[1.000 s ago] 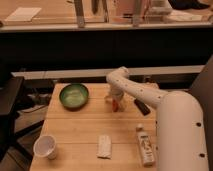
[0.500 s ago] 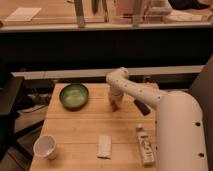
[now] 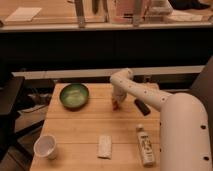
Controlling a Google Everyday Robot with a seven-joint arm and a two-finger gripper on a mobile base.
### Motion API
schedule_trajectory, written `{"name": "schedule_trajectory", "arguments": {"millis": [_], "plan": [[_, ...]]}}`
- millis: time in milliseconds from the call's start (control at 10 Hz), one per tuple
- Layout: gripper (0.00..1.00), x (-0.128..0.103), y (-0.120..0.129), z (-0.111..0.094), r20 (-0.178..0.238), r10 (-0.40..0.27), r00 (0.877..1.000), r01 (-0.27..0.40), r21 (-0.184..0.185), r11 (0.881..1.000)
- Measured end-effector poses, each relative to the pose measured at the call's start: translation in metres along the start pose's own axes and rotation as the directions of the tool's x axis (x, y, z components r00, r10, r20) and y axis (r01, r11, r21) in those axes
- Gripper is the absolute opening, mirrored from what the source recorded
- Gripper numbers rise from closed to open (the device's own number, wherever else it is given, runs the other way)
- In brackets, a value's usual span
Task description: Drag the pepper across the table
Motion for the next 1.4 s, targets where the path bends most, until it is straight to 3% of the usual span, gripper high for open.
{"name": "schedule_trajectory", "arguments": {"millis": [1400], "plan": [[0.01,0.051,0.078,-0.004,0.027,0.132,0.991,-0.133,0.020,0.991]]}}
